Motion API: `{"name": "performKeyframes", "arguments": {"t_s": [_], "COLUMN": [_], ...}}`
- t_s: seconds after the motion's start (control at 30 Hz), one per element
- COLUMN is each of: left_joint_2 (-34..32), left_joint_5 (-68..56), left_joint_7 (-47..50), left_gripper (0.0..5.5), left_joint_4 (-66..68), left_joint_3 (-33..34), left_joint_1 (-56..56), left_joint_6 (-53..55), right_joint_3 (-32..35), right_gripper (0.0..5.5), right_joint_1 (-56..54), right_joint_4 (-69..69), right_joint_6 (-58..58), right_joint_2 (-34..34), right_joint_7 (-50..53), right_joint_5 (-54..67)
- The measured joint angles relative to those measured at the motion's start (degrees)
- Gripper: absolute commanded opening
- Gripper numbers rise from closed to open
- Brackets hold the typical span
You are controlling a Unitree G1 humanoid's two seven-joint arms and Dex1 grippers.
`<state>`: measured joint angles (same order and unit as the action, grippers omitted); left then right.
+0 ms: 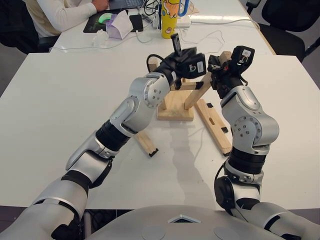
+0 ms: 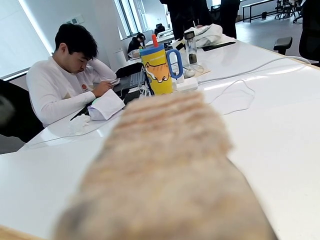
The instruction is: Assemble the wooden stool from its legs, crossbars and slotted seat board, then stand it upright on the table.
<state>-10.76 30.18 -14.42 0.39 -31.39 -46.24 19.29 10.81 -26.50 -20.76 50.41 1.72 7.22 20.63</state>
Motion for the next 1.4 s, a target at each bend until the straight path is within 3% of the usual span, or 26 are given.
{"name": "performKeyframes", "arguments": {"t_s": [0.17, 0.4, 0.47, 0.63, 0.8, 0.9, 1.27, 1.4], "left_joint_2": [1.28, -4.66, -5.94, -1.38, 5.55, 6.01, 3.77, 3.59], "left_joint_5": [1.38, -0.30, -0.34, -0.04, -2.19, -1.71, 5.54, 5.08], "left_joint_7": [0.91, -26.68, -30.52, -22.12, -14.85, -12.28, -1.98, -5.84], "left_gripper": [0.00, 0.00, 0.00, 0.00, 0.00, 0.00, 0.00, 0.00], "left_joint_4": [0.40, -0.61, 1.42, 1.24, -7.06, -9.24, 0.98, 2.65], "left_joint_3": [1.53, -12.84, -16.05, -8.61, -0.14, 3.02, 3.82, 1.80], "left_joint_1": [-0.63, 7.90, 13.15, 9.75, 6.09, 3.36, -1.79, -0.70], "left_joint_6": [-1.03, 7.30, 9.65, 9.93, 9.04, 9.25, 1.78, 1.48], "right_joint_3": [0.01, 0.09, 0.63, 1.09, 1.09, 1.25, 1.06, 0.91], "right_gripper": [0.99, 0.99, 0.99, 0.99, 0.99, 0.99, 0.99, 0.99], "right_joint_1": [-0.03, -0.29, -0.52, -0.61, -0.67, -0.66, -1.04, -1.39], "right_joint_4": [0.06, -0.04, -0.11, -0.12, -0.06, -0.10, 0.32, 0.78], "right_joint_6": [0.00, 0.42, 0.97, 1.25, 1.32, 1.42, 1.61, 1.72], "right_joint_2": [0.19, 0.24, 0.20, 0.19, 0.01, -0.01, 0.36, 0.74], "right_joint_7": [-0.01, 0.09, 0.12, 0.25, 0.24, 0.22, -0.08, -0.52], "right_joint_5": [0.01, 0.06, 0.19, 0.08, 0.07, 0.10, 0.08, 0.08]}}
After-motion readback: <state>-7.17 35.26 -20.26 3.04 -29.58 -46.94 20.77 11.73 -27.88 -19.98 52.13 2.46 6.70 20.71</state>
